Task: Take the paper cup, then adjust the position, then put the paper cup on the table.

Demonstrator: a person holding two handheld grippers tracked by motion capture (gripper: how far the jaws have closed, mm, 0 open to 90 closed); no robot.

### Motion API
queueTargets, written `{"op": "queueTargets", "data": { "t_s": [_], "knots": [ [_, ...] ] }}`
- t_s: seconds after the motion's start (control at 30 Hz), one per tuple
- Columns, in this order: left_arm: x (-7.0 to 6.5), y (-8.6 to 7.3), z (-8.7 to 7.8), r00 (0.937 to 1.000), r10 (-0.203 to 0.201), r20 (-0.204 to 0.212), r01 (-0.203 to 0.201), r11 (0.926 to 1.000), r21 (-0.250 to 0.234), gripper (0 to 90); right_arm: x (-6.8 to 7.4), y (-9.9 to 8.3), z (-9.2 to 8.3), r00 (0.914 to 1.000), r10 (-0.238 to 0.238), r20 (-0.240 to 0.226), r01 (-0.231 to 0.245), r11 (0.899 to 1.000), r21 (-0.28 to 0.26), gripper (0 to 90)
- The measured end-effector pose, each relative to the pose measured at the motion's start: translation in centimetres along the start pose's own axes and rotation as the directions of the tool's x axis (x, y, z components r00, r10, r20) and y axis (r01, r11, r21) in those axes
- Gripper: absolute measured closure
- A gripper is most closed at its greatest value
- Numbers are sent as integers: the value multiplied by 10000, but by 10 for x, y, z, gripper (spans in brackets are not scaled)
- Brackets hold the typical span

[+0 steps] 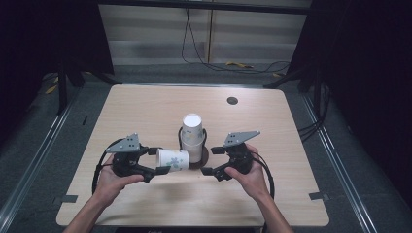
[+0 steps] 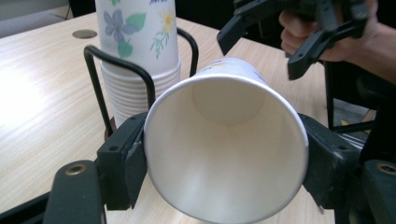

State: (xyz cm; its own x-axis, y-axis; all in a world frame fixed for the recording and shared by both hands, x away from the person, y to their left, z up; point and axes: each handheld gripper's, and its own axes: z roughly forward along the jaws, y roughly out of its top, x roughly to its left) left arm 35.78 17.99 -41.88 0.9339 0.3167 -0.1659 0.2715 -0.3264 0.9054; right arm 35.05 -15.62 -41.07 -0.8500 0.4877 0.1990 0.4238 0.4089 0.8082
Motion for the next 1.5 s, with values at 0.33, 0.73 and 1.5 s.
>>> {"op": "queueTargets", "data": {
  "t_s": [0.33, 0.73, 1.5],
  "knots": [
    [16, -2, -26, 9969, -230, -750, 241, 9996, 138, 264, -2, -1, -2, 9997, 124, 203, -122, 9999, -93, 156],
    [35, -6, -31, 9852, -299, -1685, 425, 9965, 714, 263, -5, -3, -9, 9905, 407, 1311, -370, 9989, -304, 145],
    [65, 4, -24, 9585, -317, -2834, 1019, 9663, 2364, 256, -17, -40, -24, 9695, 1307, 2071, -1239, 9913, -451, 143]
  ]
}}
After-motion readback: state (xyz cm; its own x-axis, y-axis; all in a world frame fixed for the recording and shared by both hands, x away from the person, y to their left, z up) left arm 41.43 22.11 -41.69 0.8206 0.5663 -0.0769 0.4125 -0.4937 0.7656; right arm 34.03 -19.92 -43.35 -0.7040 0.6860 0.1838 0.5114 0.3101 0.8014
